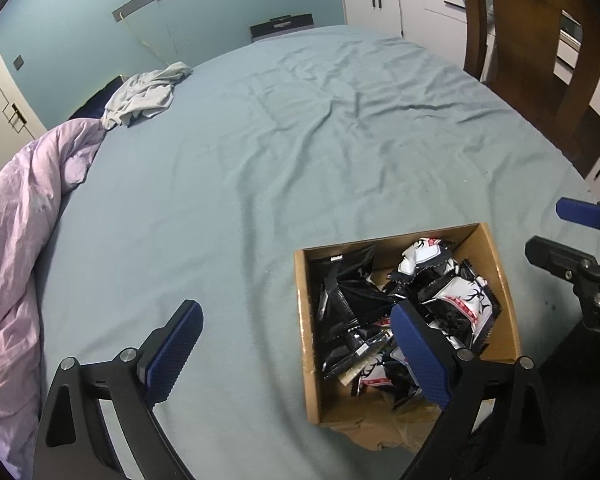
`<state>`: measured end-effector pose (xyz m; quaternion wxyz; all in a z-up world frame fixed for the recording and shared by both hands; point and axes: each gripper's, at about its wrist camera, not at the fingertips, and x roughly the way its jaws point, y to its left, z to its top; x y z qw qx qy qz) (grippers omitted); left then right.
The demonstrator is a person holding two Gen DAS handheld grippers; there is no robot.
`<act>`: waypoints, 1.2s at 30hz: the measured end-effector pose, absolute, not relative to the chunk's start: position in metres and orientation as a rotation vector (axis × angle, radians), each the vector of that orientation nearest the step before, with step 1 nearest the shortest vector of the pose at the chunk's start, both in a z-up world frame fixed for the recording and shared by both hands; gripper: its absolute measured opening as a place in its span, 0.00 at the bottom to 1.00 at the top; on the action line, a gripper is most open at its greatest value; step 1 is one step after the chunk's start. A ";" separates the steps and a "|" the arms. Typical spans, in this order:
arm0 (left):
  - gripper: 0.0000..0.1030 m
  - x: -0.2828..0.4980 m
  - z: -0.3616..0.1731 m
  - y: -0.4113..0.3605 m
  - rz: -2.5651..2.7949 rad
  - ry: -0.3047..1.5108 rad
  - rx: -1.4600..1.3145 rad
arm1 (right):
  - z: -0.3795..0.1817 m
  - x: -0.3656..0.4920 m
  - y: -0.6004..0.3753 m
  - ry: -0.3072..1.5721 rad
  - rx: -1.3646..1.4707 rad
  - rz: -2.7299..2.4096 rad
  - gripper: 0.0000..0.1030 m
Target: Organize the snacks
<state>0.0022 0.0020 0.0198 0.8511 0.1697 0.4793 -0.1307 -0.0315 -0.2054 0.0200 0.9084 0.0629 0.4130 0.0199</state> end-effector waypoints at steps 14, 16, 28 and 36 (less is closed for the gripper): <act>0.95 -0.006 0.025 -0.002 -0.244 0.892 0.409 | 0.015 -0.022 -0.198 0.856 0.067 0.078 0.71; 0.95 -0.006 0.025 -0.002 -0.231 0.883 0.422 | 0.015 -0.023 -0.198 0.850 0.066 0.079 0.72; 0.97 0.001 0.019 0.001 -0.229 0.957 0.408 | 0.013 -0.022 -0.202 0.853 0.080 0.070 0.71; 0.99 0.001 0.016 -0.002 -0.221 0.963 0.435 | 0.013 -0.021 -0.203 0.854 0.077 0.067 0.72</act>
